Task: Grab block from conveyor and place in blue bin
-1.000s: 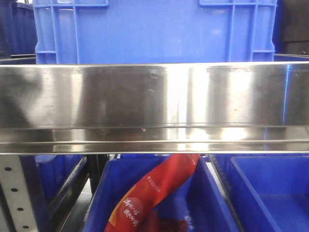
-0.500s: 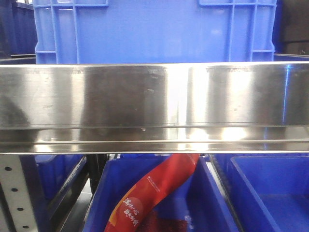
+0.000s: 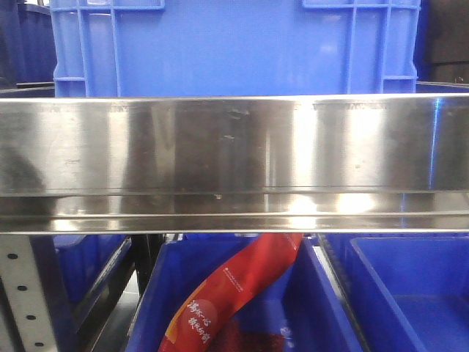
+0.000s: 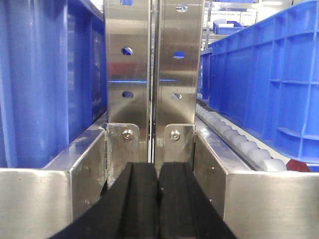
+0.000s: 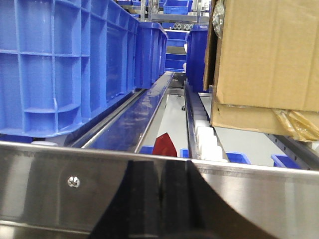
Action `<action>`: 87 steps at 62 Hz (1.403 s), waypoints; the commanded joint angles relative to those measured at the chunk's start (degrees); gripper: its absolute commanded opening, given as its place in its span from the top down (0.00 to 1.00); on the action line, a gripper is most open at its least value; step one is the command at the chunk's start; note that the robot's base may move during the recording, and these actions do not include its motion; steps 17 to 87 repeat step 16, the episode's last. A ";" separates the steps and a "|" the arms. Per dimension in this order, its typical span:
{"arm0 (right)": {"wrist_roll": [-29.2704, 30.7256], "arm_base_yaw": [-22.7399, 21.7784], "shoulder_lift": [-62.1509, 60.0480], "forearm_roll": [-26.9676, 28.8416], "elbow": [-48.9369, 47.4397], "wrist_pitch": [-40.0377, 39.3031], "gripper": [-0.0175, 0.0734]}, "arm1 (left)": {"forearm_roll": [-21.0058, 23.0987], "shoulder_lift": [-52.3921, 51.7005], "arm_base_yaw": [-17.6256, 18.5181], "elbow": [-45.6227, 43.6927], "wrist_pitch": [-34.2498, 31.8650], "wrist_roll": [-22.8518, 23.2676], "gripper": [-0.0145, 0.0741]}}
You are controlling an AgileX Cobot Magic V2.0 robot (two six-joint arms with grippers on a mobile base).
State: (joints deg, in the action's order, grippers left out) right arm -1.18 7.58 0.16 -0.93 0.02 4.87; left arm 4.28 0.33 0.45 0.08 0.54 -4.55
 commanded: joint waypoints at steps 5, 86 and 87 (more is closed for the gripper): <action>0.10 -0.20 -0.16 -0.47 -0.02 -1.07 0.99 | 0.31 -0.33 -0.19 -0.08 -1.34 0.21 0.96; 0.10 -0.20 -0.16 -0.47 -0.02 -1.07 0.99 | 0.31 -0.33 -0.19 -0.08 -1.34 0.21 0.96; 0.10 -0.20 -0.16 -0.47 -0.02 -1.07 0.99 | 0.31 -0.33 -0.19 -0.08 -1.34 0.21 0.96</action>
